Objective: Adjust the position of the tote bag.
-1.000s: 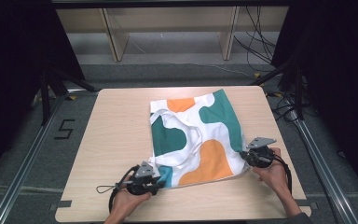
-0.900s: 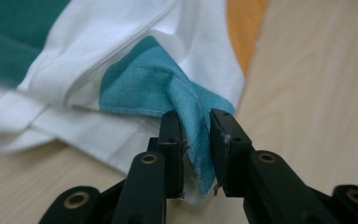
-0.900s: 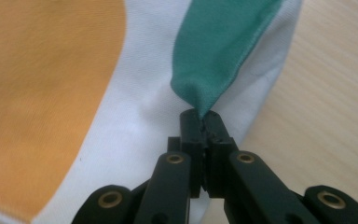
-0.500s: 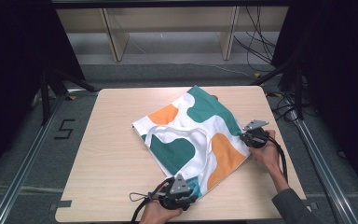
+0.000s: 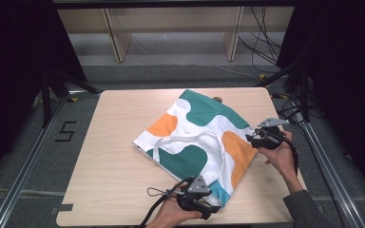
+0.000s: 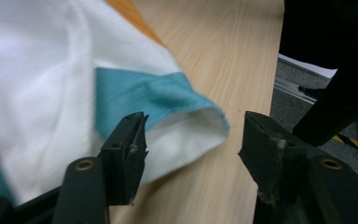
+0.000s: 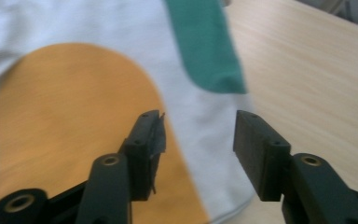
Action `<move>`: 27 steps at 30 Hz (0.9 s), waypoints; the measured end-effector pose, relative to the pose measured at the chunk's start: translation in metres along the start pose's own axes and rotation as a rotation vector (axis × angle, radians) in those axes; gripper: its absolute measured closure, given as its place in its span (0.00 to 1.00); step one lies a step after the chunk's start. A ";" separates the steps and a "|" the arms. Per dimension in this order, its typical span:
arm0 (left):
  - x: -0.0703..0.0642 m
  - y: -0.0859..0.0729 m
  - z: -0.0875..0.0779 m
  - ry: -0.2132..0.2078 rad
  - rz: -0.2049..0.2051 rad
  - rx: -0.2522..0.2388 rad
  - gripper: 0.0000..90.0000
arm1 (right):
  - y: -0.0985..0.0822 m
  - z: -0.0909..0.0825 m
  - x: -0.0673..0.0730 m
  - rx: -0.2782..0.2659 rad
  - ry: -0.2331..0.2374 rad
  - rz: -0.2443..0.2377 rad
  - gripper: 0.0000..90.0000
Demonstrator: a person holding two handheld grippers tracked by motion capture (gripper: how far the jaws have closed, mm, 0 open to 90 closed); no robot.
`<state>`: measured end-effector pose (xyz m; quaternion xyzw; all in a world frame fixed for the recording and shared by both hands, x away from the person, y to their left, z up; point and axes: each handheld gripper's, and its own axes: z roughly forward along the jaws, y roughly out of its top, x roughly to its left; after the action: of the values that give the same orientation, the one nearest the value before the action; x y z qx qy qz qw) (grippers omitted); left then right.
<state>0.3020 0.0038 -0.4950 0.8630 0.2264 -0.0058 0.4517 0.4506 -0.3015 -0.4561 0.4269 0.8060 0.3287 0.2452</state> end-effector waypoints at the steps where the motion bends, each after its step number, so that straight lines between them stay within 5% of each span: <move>1: 0.002 -0.001 -0.004 0.012 0.003 0.001 0.41 | -0.002 -0.004 0.006 0.003 0.018 0.001 0.55; 3: 0.004 -0.002 -0.010 0.030 0.009 0.001 0.39 | -0.002 -0.007 0.010 0.016 0.031 -0.007 0.54; 5: 0.010 -0.003 -0.024 0.072 0.020 -0.004 0.38 | -0.005 -0.019 0.026 0.007 0.098 -0.042 0.49; 8: 0.034 -0.014 -0.057 0.239 0.045 -0.017 0.36 | -0.011 -0.029 0.048 0.052 0.176 -0.048 0.44; 10: 0.050 -0.024 -0.075 0.338 0.028 -0.020 0.34 | -0.015 -0.034 0.061 0.066 0.192 -0.087 0.43; 11: 0.050 -0.024 -0.075 0.338 0.028 -0.020 0.33 | -0.015 -0.034 0.061 0.066 0.192 -0.087 0.43; 12: 0.062 -0.037 -0.083 0.373 -0.046 -0.043 0.33 | -0.019 -0.038 0.074 0.069 0.217 -0.108 0.42; 14: 0.073 -0.049 -0.090 0.401 -0.085 -0.029 0.32 | -0.023 -0.042 0.087 0.072 0.261 -0.119 0.41; 19: 0.088 -0.062 -0.106 0.469 -0.117 -0.012 0.31 | -0.030 -0.050 0.113 0.052 0.286 -0.141 0.40; 20: 0.092 -0.065 -0.110 0.492 -0.162 -0.037 0.30 | -0.034 -0.054 0.125 0.049 0.307 -0.143 0.39; 25: 0.099 -0.070 -0.119 0.520 -0.170 -0.016 0.29 | -0.042 -0.057 0.142 0.051 0.319 -0.148 0.39; 27: 0.101 -0.072 -0.119 0.539 -0.177 -0.031 0.29 | -0.045 -0.055 0.154 0.038 0.354 -0.186 0.38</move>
<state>0.3410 0.1711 -0.5017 0.8034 0.4126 0.1878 0.3862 0.3101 -0.2072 -0.4710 0.2910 0.8785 0.3591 0.1208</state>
